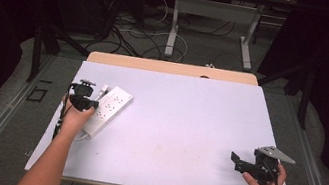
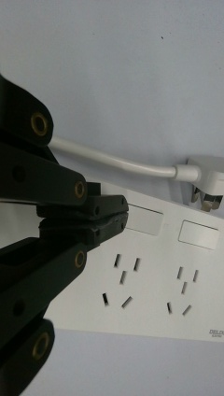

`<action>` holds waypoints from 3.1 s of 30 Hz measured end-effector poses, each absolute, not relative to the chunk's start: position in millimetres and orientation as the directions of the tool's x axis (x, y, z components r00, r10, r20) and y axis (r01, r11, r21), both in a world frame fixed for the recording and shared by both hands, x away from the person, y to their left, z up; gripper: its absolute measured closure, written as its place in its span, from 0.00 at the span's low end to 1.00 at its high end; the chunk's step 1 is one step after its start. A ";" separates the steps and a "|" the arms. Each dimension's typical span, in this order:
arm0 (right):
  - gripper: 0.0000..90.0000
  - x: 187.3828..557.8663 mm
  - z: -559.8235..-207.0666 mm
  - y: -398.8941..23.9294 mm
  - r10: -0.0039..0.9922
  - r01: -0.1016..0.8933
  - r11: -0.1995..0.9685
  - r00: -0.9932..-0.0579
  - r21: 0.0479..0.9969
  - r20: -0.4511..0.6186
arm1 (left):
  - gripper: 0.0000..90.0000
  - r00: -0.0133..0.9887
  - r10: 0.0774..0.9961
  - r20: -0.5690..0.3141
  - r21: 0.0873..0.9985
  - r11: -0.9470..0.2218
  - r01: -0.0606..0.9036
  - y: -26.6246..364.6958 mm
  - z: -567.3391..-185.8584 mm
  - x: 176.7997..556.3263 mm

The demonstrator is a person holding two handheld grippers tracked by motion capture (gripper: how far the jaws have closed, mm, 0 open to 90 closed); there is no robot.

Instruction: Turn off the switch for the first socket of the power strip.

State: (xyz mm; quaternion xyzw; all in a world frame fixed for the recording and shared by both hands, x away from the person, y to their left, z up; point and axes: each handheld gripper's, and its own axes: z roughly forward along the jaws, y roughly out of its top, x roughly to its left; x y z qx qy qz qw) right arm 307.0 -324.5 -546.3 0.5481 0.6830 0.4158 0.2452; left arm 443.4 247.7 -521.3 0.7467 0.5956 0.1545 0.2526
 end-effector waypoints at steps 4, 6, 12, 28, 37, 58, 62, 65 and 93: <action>0.09 307.2 -546.9 -324.0 0.956 0.541 0.044 -0.268 0.840 0.123 | 1.00 0.243 0.968 -0.064 0.562 -0.167 0.810 246.1 -521.2 443.2; 0.09 307.1 -546.9 -324.4 0.955 0.539 0.047 -0.270 0.841 0.120 | 1.00 0.252 0.966 -0.066 0.547 -0.176 0.819 247.0 -519.6 443.5; 0.09 305.3 -546.0 -327.4 0.955 0.541 0.051 -0.272 0.839 0.118 | 0.99 0.248 0.967 -0.063 0.560 -0.171 0.811 248.8 -520.9 445.0; 0.09 305.2 -544.7 -329.2 0.956 0.550 0.036 -0.261 0.834 0.131 | 0.96 0.262 0.962 -0.072 0.552 -0.180 0.814 251.0 -516.4 440.6; 0.09 301.2 -544.9 -332.6 0.962 0.532 0.013 -0.239 0.847 0.135 | 0.91 0.268 0.959 -0.095 0.550 -0.174 0.817 253.7 -508.7 434.6; 0.09 301.2 -544.2 -332.1 0.959 0.537 0.036 -0.257 0.843 0.123 | 0.74 0.314 0.935 -0.168 0.596 -0.157 0.787 256.7 -490.5 414.9; 0.09 301.3 -544.0 -331.4 0.959 0.540 0.024 -0.251 0.841 0.134 | 0.69 0.322 0.933 -0.163 0.615 -0.159 0.772 253.4 -486.8 410.5; 0.09 301.8 -544.6 -331.0 0.959 0.531 0.020 -0.251 0.847 0.135 | 0.64 0.333 0.929 -0.161 0.621 -0.167 0.766 251.7 -483.6 407.9; 0.09 302.0 -545.0 -330.6 0.961 0.510 0.020 -0.246 0.860 0.123 | 0.41 0.472 0.871 -0.137 0.729 -0.234 0.643 223.1 -469.6 368.2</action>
